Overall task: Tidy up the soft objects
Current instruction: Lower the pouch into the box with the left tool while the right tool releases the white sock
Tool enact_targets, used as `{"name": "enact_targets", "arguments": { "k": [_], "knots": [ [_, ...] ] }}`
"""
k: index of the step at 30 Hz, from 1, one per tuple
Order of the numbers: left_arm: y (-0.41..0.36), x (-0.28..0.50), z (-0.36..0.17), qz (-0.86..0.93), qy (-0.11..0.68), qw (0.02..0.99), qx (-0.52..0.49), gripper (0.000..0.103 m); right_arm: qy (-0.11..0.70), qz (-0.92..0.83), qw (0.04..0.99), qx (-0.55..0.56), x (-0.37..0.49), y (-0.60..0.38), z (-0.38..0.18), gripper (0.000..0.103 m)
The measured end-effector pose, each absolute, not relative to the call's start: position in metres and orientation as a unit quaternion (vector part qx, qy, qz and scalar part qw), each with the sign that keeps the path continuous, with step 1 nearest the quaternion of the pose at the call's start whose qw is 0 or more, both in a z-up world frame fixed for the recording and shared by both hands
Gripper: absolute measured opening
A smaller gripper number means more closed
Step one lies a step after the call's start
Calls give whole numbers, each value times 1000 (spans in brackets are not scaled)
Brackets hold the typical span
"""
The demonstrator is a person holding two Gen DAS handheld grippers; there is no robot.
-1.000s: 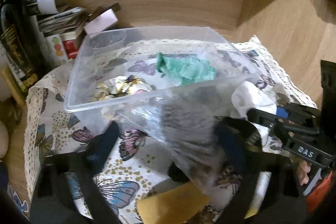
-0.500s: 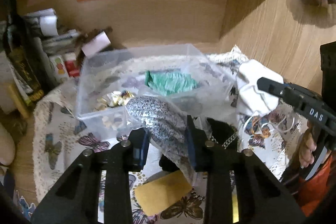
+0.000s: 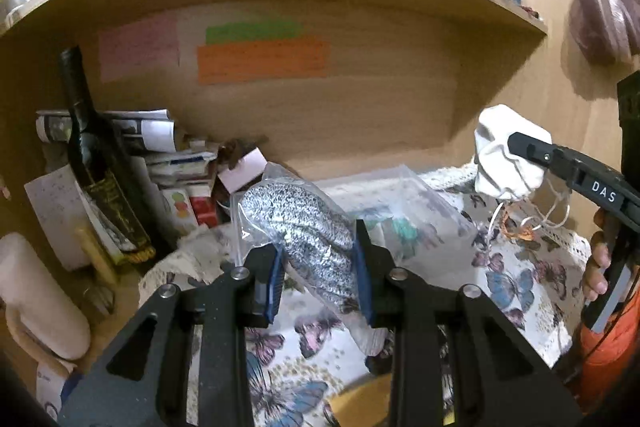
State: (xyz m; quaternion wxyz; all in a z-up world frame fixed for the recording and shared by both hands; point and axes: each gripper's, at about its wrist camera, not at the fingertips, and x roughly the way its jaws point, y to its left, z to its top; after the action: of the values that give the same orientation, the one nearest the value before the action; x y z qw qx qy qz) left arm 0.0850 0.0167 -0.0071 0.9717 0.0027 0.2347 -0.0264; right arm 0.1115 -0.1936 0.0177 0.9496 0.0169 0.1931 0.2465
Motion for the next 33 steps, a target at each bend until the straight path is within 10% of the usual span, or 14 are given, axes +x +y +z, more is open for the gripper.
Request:
{"name": "enact_targets", "arguments": {
  "k": [25,33],
  "knots": [
    [47,173,-74,-45,356,933,-31,32,369,322,870,-56,202,-99,-68,14],
    [49,173,-76,-41,366,929,-36,49,385,329,859,-72,200,-93,-73,36]
  ]
}}
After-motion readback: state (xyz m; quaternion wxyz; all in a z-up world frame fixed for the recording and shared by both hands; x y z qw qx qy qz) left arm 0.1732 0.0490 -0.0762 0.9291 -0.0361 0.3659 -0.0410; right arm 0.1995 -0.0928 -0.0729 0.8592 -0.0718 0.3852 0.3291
